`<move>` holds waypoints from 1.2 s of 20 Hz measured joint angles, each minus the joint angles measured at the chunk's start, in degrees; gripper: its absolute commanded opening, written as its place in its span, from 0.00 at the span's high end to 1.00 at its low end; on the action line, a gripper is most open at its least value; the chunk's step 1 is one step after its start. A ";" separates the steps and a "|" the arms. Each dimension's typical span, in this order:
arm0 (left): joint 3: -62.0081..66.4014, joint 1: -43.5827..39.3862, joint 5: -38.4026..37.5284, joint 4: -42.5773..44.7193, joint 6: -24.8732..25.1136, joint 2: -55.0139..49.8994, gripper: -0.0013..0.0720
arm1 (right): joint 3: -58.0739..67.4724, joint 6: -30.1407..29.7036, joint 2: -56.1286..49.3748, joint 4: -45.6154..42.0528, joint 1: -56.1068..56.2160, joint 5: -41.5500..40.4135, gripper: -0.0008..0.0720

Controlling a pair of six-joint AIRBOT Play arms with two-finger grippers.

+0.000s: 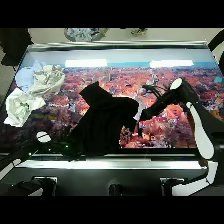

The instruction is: Fold the shirts.

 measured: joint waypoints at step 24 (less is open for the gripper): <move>32.46 -2.05 -1.38 28.06 -0.90 7.15 0.94 | 7.65 1.44 14.60 -0.48 8.61 -18.73 0.94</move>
